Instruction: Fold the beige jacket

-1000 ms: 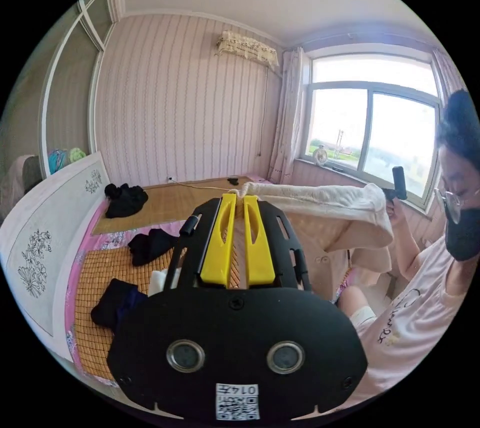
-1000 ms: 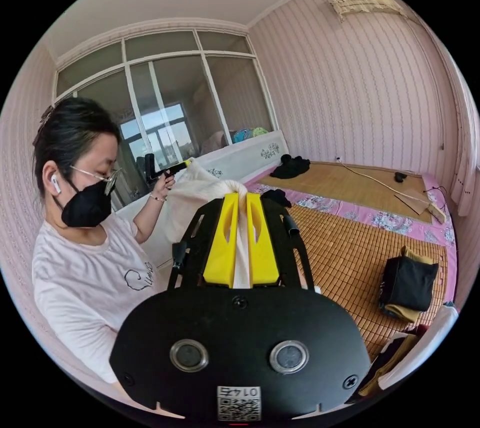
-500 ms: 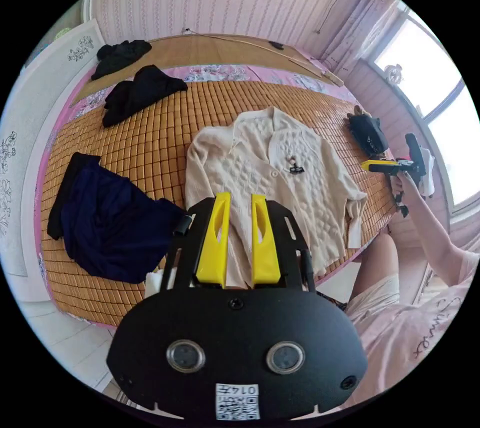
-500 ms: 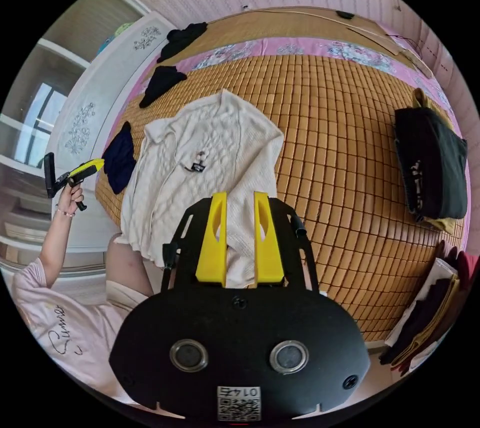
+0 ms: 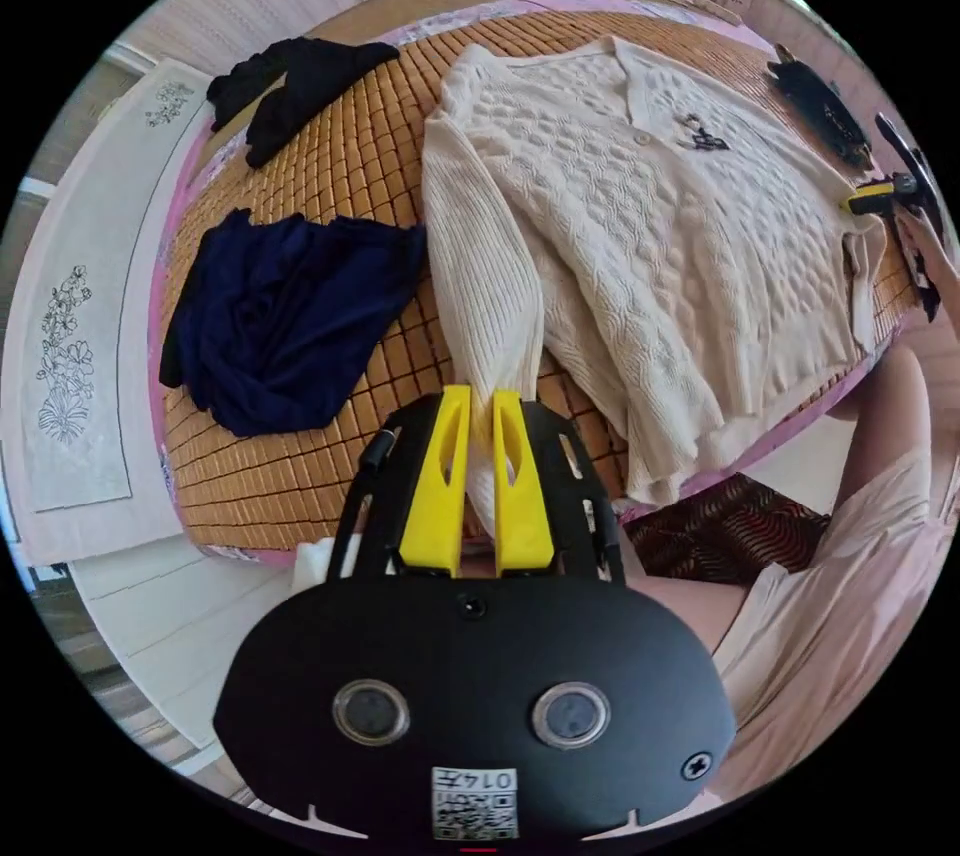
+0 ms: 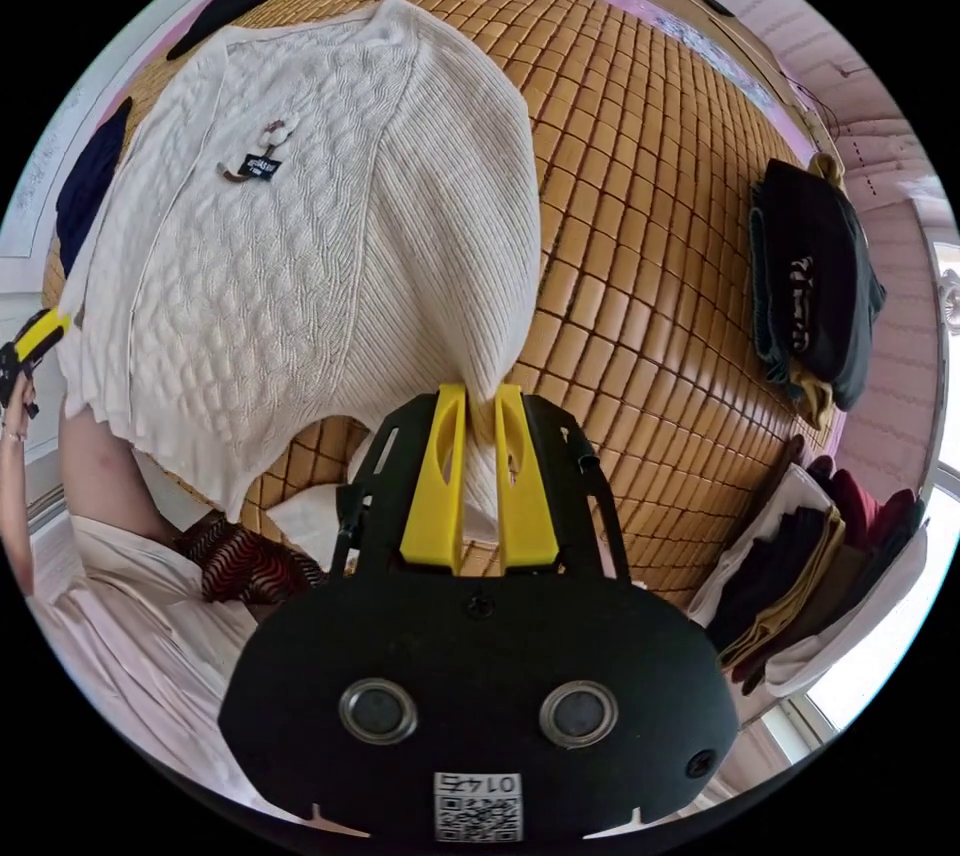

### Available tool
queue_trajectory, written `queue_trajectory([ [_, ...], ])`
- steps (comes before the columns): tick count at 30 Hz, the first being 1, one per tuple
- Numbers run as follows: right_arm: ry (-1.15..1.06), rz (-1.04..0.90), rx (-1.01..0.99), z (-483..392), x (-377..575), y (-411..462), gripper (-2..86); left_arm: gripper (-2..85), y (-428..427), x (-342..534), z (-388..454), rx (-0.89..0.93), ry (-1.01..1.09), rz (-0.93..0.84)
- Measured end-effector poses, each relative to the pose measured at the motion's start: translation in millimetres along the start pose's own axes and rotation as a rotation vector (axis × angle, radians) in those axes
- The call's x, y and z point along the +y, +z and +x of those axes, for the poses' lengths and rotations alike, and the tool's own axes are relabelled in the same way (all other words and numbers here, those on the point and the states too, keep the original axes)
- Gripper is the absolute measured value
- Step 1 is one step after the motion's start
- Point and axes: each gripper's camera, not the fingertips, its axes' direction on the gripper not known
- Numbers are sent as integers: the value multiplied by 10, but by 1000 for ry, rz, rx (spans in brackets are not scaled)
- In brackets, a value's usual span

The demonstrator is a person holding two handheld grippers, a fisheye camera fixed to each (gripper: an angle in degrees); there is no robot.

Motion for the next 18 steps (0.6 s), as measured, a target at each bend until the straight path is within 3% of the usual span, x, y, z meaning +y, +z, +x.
queue_trajectory([
  [4,25,-8,37,339,109,-104,54,46,-390,-46,-800,7,-147,137],
  [10,4,-38,22,445,175,-64,87,53,-228,-172,-1532,-24,-369,141],
  [15,-58,111,-46,22,445,-245,98,58,-167,-52,-830,136,-189,156],
  [18,-175,173,-332,-572,583,-217,97,67,-25,146,-52,277,-34,125],
])
